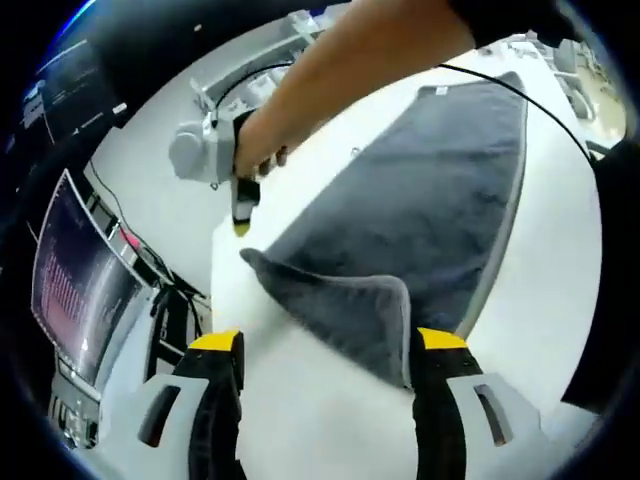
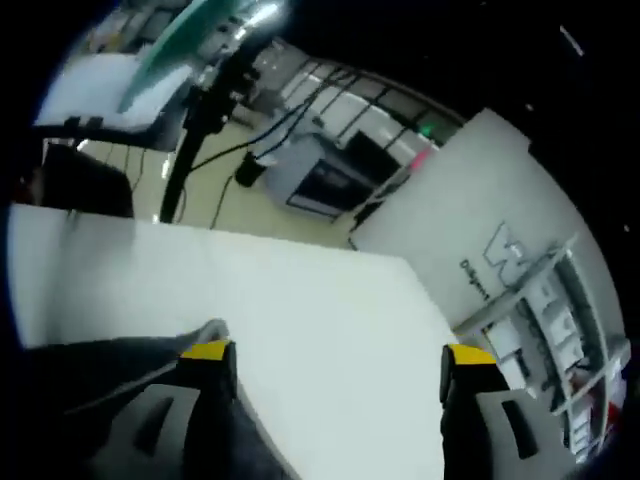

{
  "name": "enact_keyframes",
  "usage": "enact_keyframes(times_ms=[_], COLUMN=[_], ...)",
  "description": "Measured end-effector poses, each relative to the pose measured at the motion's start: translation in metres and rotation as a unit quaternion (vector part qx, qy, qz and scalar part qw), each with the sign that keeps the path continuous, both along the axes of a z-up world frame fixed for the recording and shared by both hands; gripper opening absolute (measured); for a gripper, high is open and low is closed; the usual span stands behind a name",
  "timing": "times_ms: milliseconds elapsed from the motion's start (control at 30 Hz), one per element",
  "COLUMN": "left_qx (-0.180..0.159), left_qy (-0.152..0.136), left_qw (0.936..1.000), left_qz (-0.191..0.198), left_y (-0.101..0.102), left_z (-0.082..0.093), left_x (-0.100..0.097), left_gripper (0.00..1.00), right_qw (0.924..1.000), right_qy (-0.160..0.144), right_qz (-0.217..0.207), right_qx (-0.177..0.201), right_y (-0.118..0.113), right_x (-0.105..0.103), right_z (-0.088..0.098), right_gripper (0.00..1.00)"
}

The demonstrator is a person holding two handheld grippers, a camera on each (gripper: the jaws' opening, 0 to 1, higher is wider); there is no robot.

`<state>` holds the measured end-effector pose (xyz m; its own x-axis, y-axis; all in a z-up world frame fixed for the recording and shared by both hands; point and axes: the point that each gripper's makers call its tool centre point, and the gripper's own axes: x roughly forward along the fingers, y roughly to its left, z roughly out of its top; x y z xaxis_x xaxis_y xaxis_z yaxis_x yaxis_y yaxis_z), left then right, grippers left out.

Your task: Open the folded towel by lifting each exposed corner and separating the folded layers until the towel lies flat within the target outline without major curled edges

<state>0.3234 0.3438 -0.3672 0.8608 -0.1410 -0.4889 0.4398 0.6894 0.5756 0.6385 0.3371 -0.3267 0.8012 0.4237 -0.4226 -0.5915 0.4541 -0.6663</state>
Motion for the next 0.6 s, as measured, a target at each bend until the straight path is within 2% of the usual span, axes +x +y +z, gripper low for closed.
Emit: enact_keyframes(times_ms=[67,133,300,400,600], left_qx=[0.002,0.012,0.015,0.012,0.009], left_qy=[-0.005,-0.018,-0.043,-0.049,-0.054], left_qw=[1.0000,0.9997,0.9985,0.9984,0.9982], left_qz=[0.005,0.015,0.030,0.028,0.024], left_y=[0.001,0.007,0.015,0.014,0.012], left_z=[0.002,0.007,0.020,0.024,0.026], left_x=[0.000,0.005,0.004,-0.002,0.000], left_gripper=[0.68,0.65,0.63,0.64,0.64], right_qw=[0.9993,0.9986,0.9985,0.9980,0.9971], right_qy=[0.008,0.009,0.022,0.021,0.024], right_qz=[0.003,0.019,0.032,0.043,0.063], right_qx=[-0.037,-0.048,-0.039,-0.041,-0.035], right_y=[-0.004,0.001,0.013,0.023,0.042], right_x=[0.001,-0.003,-0.011,-0.016,-0.030], right_z=[-0.015,-0.025,-0.033,-0.035,-0.038], right_gripper=[0.86,0.87,0.89,0.89,0.89])
